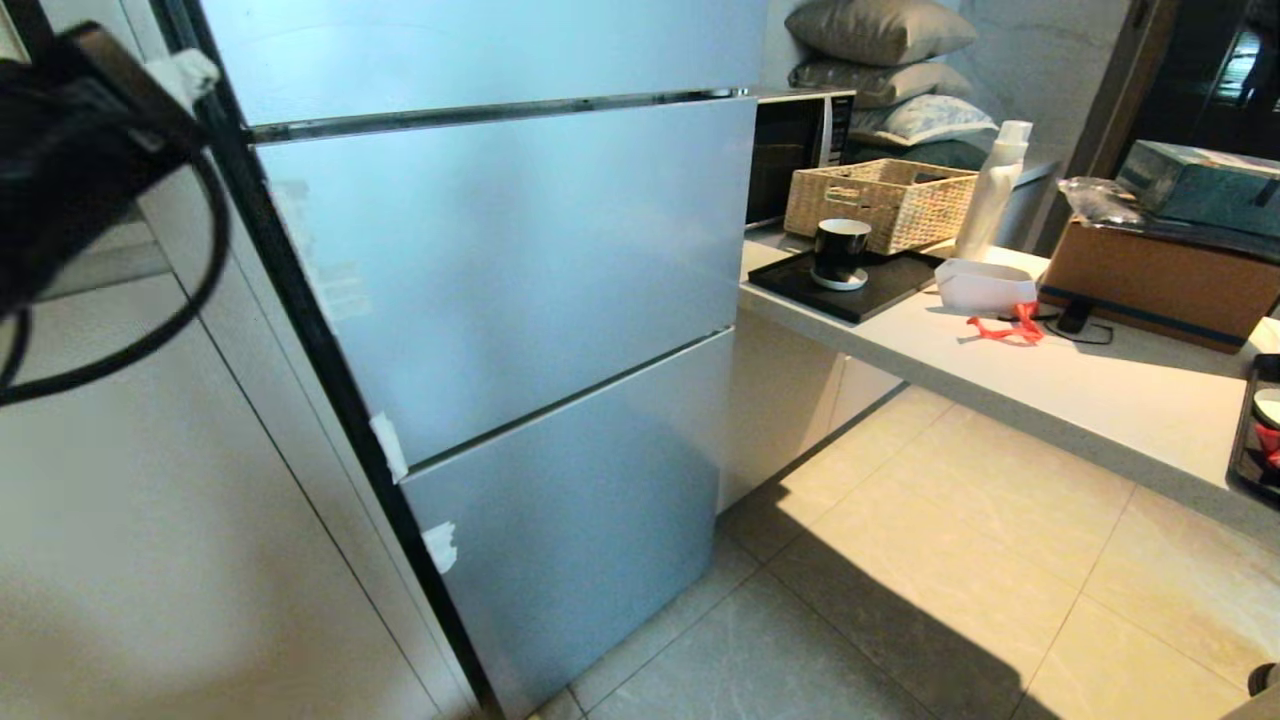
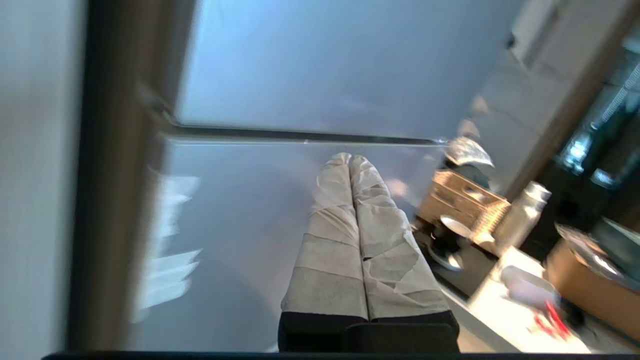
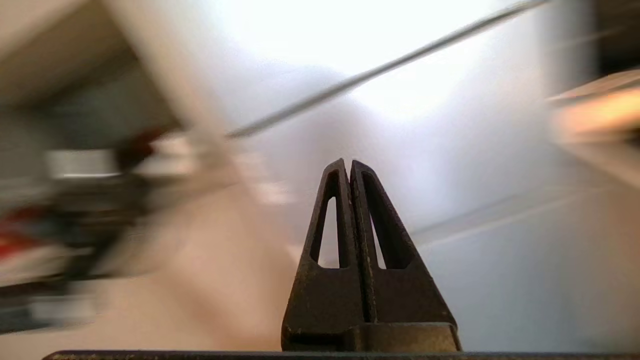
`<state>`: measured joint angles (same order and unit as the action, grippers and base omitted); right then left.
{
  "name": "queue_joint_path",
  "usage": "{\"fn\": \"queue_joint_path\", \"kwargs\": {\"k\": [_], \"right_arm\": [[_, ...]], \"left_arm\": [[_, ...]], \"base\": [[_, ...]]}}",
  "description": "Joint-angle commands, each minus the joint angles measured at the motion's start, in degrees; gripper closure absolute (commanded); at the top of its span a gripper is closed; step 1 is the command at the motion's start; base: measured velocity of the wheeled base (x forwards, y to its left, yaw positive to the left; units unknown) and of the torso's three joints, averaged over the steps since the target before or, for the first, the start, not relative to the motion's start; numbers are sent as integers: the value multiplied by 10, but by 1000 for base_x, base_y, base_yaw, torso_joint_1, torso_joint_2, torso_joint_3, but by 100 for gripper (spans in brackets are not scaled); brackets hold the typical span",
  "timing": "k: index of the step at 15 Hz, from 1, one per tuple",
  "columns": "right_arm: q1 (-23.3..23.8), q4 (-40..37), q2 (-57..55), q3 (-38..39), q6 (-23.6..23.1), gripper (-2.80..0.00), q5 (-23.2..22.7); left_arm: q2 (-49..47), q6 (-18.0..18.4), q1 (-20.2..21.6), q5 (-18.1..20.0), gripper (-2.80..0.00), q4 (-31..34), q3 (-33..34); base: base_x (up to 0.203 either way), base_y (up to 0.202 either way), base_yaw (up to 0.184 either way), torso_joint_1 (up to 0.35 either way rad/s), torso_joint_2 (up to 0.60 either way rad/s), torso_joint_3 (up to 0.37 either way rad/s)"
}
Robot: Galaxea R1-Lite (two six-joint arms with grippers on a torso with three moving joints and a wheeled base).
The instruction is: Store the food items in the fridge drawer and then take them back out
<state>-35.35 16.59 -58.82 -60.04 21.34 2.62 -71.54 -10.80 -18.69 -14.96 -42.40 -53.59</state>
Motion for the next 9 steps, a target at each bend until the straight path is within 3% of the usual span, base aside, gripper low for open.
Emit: {"fn": "queue_joint_path", "kwargs": {"k": [1,3,5,8,9], "right_arm": [[108,-153,204,34,-21,0,10],[215,-222,288,93,-44,0,18],[281,-242,356,199,-95,0,23],[328,-252,467,383,-222,0,30],[335,-254,494,433,-244,0,31]], "left_arm": [[214,18,4,5,0,205,26],[322,43,41,9,0,322,86],[411,84,115,15,0,363,205],[551,159,164,61,0,390,407],[595,171,172,84,0,397,456]], "base": [[0,0,0,0,0,0],[0,0,0,0,0,0],[0,0,0,0,0,0],[0,0,0,0,0,0],[0,0,0,0,0,0]]}}
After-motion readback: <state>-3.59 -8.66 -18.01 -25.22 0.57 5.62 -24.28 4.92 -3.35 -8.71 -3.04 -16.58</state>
